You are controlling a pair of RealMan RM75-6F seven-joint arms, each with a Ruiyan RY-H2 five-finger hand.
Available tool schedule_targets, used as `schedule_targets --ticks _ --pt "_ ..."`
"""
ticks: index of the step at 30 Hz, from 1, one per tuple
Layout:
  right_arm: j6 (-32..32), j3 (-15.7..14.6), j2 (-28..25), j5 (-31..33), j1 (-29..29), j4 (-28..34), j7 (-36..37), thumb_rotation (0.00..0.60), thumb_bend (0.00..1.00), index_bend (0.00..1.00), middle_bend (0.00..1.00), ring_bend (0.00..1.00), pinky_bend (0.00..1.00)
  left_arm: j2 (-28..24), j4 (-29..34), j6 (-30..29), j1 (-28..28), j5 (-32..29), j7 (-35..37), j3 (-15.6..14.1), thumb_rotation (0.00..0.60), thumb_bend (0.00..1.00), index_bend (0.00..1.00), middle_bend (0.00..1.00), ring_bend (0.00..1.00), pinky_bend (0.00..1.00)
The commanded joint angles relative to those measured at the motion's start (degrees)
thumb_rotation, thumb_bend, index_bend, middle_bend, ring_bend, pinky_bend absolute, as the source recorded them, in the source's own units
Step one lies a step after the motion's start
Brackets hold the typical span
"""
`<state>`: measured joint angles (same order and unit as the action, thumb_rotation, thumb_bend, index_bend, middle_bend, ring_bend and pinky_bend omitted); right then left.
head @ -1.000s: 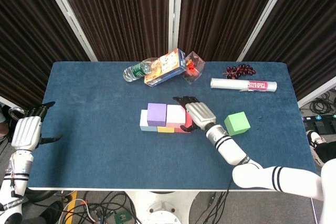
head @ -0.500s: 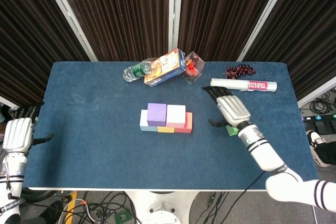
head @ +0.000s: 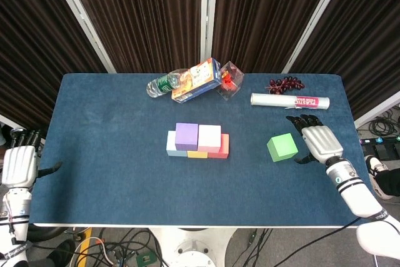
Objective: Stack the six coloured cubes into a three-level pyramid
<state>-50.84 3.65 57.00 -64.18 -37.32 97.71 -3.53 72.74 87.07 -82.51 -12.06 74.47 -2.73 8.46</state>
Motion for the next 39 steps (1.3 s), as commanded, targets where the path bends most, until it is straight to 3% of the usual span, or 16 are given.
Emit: schedule_targets --ticks 1,12,27,39 --pt "2.0 -0.4 3.2 -0.8 -0.3 -3.7 -0.7 0.600 0.03 0.00 0.11 0.00 0.00 -0.1 0.2 0.3 0.0 0.3 0.1 -0.2 0.600 0.09 0.15 0.16 0.13 0.12" --pt "4.4 -0.3 8.3 -1.2 -1.2 -9.0 -2.4 0.600 0.04 0.00 0.12 0.00 0.00 -0.7 1.1 0.8 0.3 0.7 1.3 0.0 0.600 0.09 0.15 0.16 0.13 0.12" --pt "6.1 0.2 10.0 -1.9 -1.2 -11.4 -1.3 0.600 0.06 0.00 0.13 0.00 0.00 -1.0 1.3 1.2 0.6 1.4 2.9 0.0 0.600 0.09 0.15 0.16 0.13 0.12" --pt "8.6 7.8 9.8 -2.5 -5.2 -3.4 8.6 0.600 0.10 0.00 0.16 0.00 0.00 -1.0 1.6 1.0 0.7 1.4 2.8 0.4 0.600 0.09 0.15 0.16 0.13 0.12"
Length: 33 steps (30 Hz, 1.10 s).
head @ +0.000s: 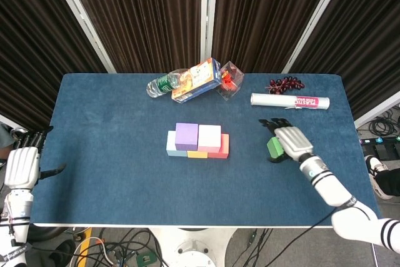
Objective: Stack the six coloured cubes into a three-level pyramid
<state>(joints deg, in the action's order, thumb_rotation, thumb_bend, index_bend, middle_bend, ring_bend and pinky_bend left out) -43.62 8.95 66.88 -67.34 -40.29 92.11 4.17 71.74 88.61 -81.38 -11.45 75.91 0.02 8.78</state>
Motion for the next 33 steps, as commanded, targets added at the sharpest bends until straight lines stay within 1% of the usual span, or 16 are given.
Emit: schedule_targets --ticks 1,5,8,12,16,21,27,33 --pt "1.6 3.2 0.1 1.2 -2.9 2.4 0.8 0.600 0.10 0.00 0.16 0.00 0.00 0.0 0.0 -0.2 0.2 0.0 0.2 0.1 0.600 0.09 0.15 0.16 0.13 0.12" --pt "3.2 5.6 1.0 5.5 -6.7 3.5 -2.0 0.600 0.10 0.00 0.16 0.00 0.00 -0.3 0.0 -0.6 0.6 -0.1 0.8 0.1 0.600 0.09 0.15 0.16 0.13 0.12" --pt "3.7 6.3 1.5 8.1 -9.0 5.1 -4.9 0.600 0.10 0.00 0.16 0.00 0.00 -0.4 -0.2 -0.8 0.9 -0.2 1.2 0.1 0.600 0.09 0.15 0.16 0.13 0.12" --pt "3.8 6.8 2.6 12.4 -12.0 7.2 -8.4 0.600 0.06 0.00 0.15 0.00 0.00 -0.4 -0.6 -0.8 1.2 -0.4 1.8 0.1 0.600 0.09 0.15 0.16 0.13 0.12" --pt "1.6 6.2 5.5 17.0 -15.0 7.6 -13.4 0.600 0.03 0.00 0.13 0.00 0.00 -0.2 -1.0 -0.5 1.3 -0.5 2.5 0.1 0.600 0.09 0.15 0.16 0.13 0.12" --pt "-0.8 5.1 9.3 22.1 -17.9 6.5 -18.1 0.600 0.03 0.00 0.13 0.00 0.00 -0.1 -1.7 -0.3 1.4 -0.4 3.4 0.1 0.600 0.09 0.15 0.16 0.13 0.12" --pt "-4.5 4.1 12.1 25.7 -19.7 5.0 -22.9 0.600 0.05 0.00 0.13 0.00 0.00 -0.1 -2.3 -0.3 1.5 -0.4 4.1 0.2 0.600 0.09 0.15 0.16 0.13 0.12" --pt "-5.2 3.9 13.4 28.3 -20.9 3.7 -24.8 0.600 0.06 0.00 0.14 0.00 0.00 -0.1 -2.3 -0.6 1.7 -0.1 4.4 0.3 0.600 0.09 0.15 0.16 0.13 0.12"
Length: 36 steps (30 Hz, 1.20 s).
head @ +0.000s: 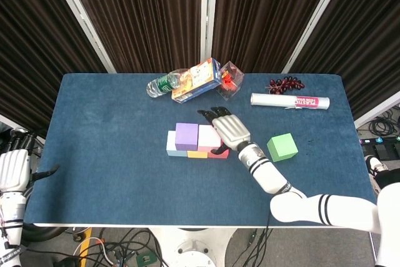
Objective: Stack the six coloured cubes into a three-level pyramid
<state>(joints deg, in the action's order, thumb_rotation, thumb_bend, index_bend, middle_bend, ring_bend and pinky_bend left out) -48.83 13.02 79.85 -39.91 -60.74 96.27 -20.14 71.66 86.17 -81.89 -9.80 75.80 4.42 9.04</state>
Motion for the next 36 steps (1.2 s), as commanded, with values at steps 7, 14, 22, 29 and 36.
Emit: schedule_targets --ticks 7,14,22,29,36 --pt "0.5 -0.3 2.3 2.5 -1.3 -2.3 -0.8 0.600 0.10 0.00 0.19 0.00 0.00 0.1 -0.3 0.4 -0.1 -0.1 0.2 0.2 0.600 0.09 0.15 0.16 0.13 0.12" --pt "0.6 -0.5 2.7 2.6 -1.4 -2.7 -0.8 0.600 0.12 0.00 0.26 0.00 0.00 0.1 -0.4 0.3 0.1 0.0 0.5 0.1 0.600 0.09 0.15 0.16 0.13 0.12" --pt "0.3 -0.6 3.0 2.2 -1.4 -2.8 -0.7 0.600 0.13 0.00 0.27 0.00 0.00 0.1 -0.5 0.3 0.0 0.1 0.6 0.2 0.600 0.09 0.15 0.16 0.13 0.12" --pt "0.1 -0.3 3.3 1.8 -1.2 -3.0 -0.2 0.600 0.13 0.00 0.27 0.00 0.00 0.2 -0.6 0.5 0.1 0.1 0.7 0.2 0.600 0.09 0.15 0.16 0.13 0.12" --pt "0.1 -0.1 3.8 1.6 -1.1 -3.7 0.3 0.600 0.13 0.00 0.28 0.00 0.00 0.2 -0.7 0.5 0.1 0.1 0.8 0.3 0.600 0.09 0.15 0.16 0.13 0.12"
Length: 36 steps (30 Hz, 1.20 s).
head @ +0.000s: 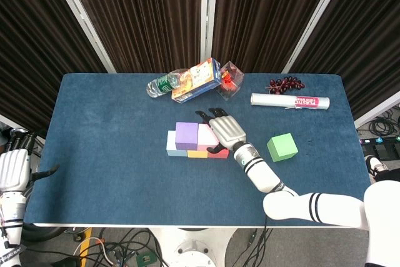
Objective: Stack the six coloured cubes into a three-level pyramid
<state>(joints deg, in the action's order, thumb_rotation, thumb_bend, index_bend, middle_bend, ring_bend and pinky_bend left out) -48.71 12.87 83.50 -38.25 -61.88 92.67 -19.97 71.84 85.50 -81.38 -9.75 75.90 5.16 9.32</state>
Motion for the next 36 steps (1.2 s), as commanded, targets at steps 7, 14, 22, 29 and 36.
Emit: schedule_targets --ticks 7,14,22,29,36 --pt "-0.1 0.0 0.2 -0.6 0.3 -0.1 0.4 0.600 0.15 0.00 0.28 0.00 0.00 0.0 0.2 -0.1 0.1 0.1 -0.2 0.0 0.600 0.09 0.15 0.16 0.13 0.12" --pt "-0.7 0.1 -0.1 -1.4 0.9 0.4 0.7 0.600 0.15 0.00 0.30 0.00 0.00 -0.1 0.2 -0.1 0.0 0.2 -0.2 0.0 0.600 0.09 0.15 0.16 0.13 0.12" --pt "-0.9 0.0 0.0 -1.9 1.1 0.7 0.5 0.600 0.15 0.00 0.30 0.00 0.00 -0.1 0.2 0.1 -0.1 0.2 -0.3 0.0 0.600 0.09 0.15 0.16 0.13 0.12" --pt "-1.0 0.0 0.4 -1.5 0.8 0.6 -0.3 0.600 0.15 0.00 0.30 0.00 0.00 -0.1 0.2 0.1 0.2 0.2 0.0 -0.1 0.600 0.09 0.15 0.16 0.13 0.12" --pt "-1.1 0.2 0.9 -1.0 0.5 0.2 -0.8 0.600 0.15 0.00 0.30 0.00 0.00 -0.1 0.0 0.2 0.2 0.2 0.4 -0.1 0.600 0.09 0.15 0.16 0.13 0.12"
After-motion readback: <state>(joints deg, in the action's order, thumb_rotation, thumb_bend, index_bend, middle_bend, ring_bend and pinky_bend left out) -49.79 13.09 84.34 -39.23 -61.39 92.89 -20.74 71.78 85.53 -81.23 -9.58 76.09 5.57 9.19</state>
